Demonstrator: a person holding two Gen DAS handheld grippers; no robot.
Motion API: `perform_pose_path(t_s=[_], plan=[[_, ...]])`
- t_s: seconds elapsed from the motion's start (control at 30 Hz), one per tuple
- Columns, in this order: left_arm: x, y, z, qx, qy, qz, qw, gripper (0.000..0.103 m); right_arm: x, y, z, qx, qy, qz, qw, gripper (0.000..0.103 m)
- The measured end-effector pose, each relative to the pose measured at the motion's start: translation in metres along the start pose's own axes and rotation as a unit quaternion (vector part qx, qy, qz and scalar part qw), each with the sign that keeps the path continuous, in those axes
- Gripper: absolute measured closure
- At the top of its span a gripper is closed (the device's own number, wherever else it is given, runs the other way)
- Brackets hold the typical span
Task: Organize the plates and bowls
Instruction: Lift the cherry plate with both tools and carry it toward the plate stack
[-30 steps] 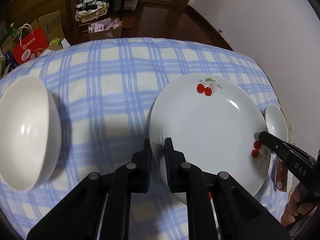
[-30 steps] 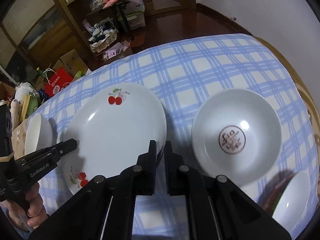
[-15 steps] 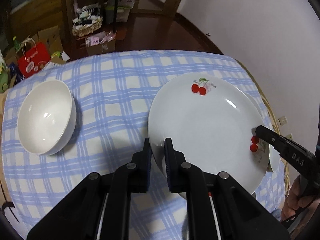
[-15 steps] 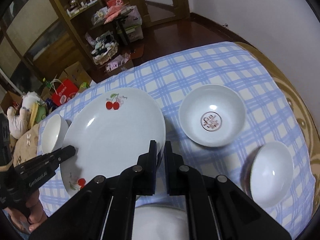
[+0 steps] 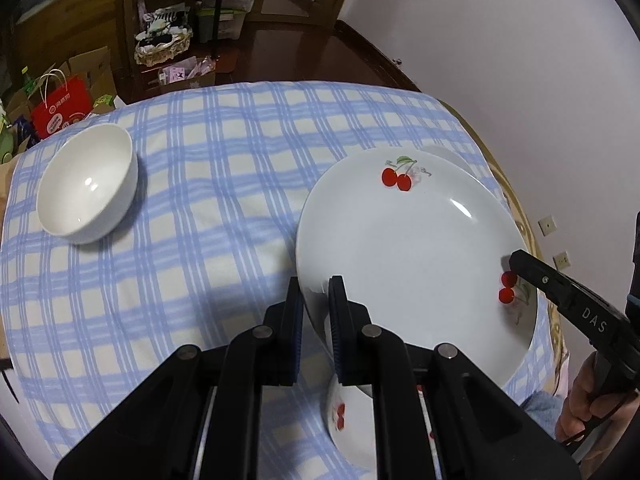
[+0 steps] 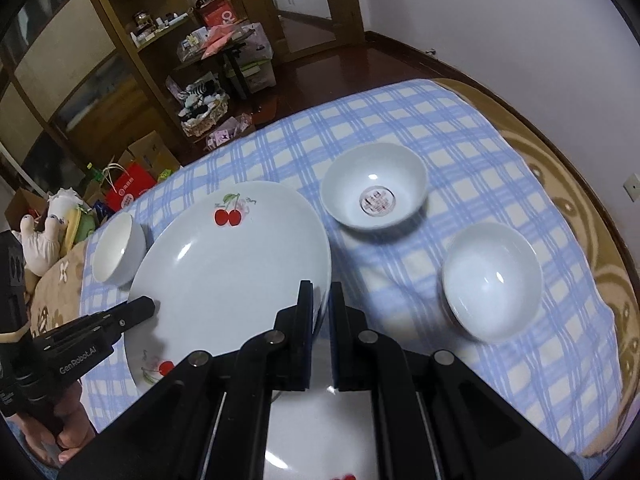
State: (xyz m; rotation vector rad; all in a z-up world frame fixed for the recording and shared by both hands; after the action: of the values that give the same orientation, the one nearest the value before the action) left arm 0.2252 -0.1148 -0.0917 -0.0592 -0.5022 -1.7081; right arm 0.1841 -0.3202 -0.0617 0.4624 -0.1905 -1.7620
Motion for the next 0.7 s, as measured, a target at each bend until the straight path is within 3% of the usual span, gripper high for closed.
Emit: perform_pose_path(t_s=[0.3, 0.7], plan=[[0.002, -0.042, -0.010, -0.029, -0.017, 0.018, 0.9993, 0.091, 0.017, -0.044, 0.011, -0.011, 0.017, -0.014, 1.000, 0.095], [0.015, -0.083, -0.020, -0.044, 0.001, -0.015, 0.9989, 0.090, 0.027, -0.089, -0.001, -0.029, -0.023, -0.016, 0.999, 0.095]])
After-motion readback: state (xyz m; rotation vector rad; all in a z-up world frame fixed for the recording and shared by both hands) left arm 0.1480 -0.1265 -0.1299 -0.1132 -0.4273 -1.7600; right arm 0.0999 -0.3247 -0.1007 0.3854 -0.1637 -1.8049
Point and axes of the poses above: each gripper's, at about its wrist camera, not at the fingertips, and z roughly against the way its jaws point, x to its right, y to its top, the point moved 4 cm from there along -z, roughly the way its jaws point, and after that the axes turned 7 degrees about -x, right-handed, at the moved point
